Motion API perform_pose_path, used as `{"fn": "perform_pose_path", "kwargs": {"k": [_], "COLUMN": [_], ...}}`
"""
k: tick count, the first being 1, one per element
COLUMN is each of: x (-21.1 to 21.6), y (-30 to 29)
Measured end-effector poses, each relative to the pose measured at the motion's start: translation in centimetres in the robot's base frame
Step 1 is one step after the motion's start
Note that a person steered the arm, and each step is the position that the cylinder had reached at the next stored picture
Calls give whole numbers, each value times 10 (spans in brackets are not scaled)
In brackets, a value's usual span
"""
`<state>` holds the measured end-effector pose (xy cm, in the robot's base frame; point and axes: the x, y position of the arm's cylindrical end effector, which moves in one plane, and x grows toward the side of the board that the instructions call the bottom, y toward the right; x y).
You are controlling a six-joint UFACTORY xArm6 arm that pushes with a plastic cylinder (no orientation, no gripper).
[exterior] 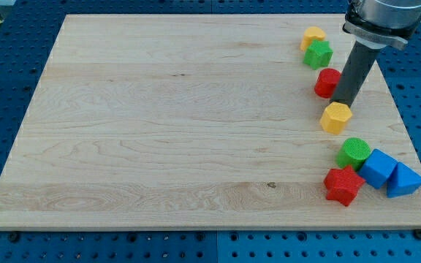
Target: Move the red circle closer to the yellow heart
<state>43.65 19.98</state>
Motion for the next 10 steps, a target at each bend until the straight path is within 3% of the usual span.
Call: {"fn": "perform_pose_path", "kwargs": {"k": [2,4,6,10], "x": [25,19,-58,-90], "y": [-11,23,40,44]}}
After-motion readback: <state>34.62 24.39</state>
